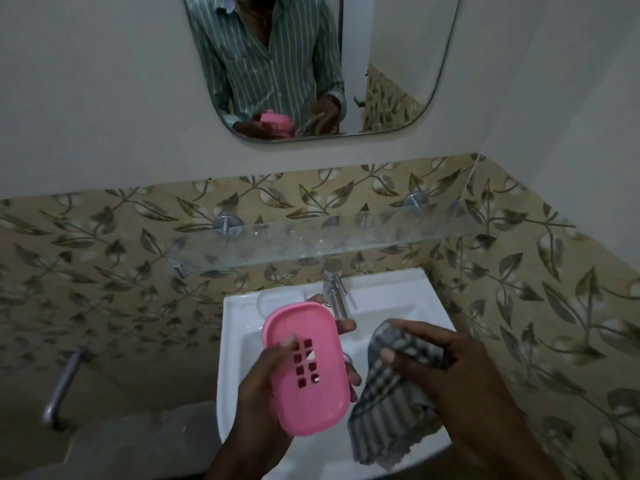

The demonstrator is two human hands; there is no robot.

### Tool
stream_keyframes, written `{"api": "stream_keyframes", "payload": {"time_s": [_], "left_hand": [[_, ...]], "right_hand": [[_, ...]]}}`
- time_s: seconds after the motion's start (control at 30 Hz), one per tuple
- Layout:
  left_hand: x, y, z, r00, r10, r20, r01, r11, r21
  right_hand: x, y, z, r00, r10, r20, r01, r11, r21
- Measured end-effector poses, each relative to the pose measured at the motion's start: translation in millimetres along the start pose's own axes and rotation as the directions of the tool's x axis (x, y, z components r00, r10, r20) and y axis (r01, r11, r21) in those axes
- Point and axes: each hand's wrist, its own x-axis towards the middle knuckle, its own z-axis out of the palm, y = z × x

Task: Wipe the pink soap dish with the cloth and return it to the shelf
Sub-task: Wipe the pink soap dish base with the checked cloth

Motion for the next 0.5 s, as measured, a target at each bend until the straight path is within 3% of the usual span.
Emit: {"api": "stream_keyframes", "payload": {"time_s": [0.03, 0.1, 0.23, 0.27, 0.3, 0.37, 0.43, 0.5], "left_hand": [[3, 3, 2, 1.000, -0.002, 0.018, 0.004, 0.997, -0.082], [10, 6, 3, 1.000, -0.013, -0.018, 0.009, 0.976, -0.216], [20, 2, 2, 0.984, -0.062, -0.165, 0.010, 0.954, -0.299], [21, 2, 1, 0.980, -0.061, -0.192, 0.000, 0.954, -0.299], [22, 1, 1, 0.976, -0.052, -0.212, -0.011, 0.957, -0.289], [25, -1, 2, 0.964, -0.050, -0.262, -0.018, 0.968, -0.250], [27, -6, 6, 0.953, -0.071, -0.294, 0.012, 0.980, -0.199], [28, -11, 16, 0.941, -0.093, -0.325, 0.047, 0.988, -0.147]], "right_hand": [[2, 7, -6, 0.990, 0.144, -0.012, -0.137, 0.963, 0.230], [3, 19, -11, 0.917, 0.389, 0.092, -0.372, 0.746, 0.553], [-3, 34, -18, 0.759, 0.584, 0.288, -0.593, 0.438, 0.676], [-3, 32, -18, 0.742, 0.587, 0.324, -0.619, 0.412, 0.668], [-3, 31, -17, 0.760, 0.567, 0.318, -0.610, 0.453, 0.650], [-3, 27, -14, 0.880, 0.444, 0.166, -0.447, 0.661, 0.603], [-1, 18, -4, 0.986, 0.081, -0.146, -0.002, 0.879, 0.476], [-5, 2, 11, 0.910, -0.369, -0.188, 0.403, 0.893, 0.199]]}}
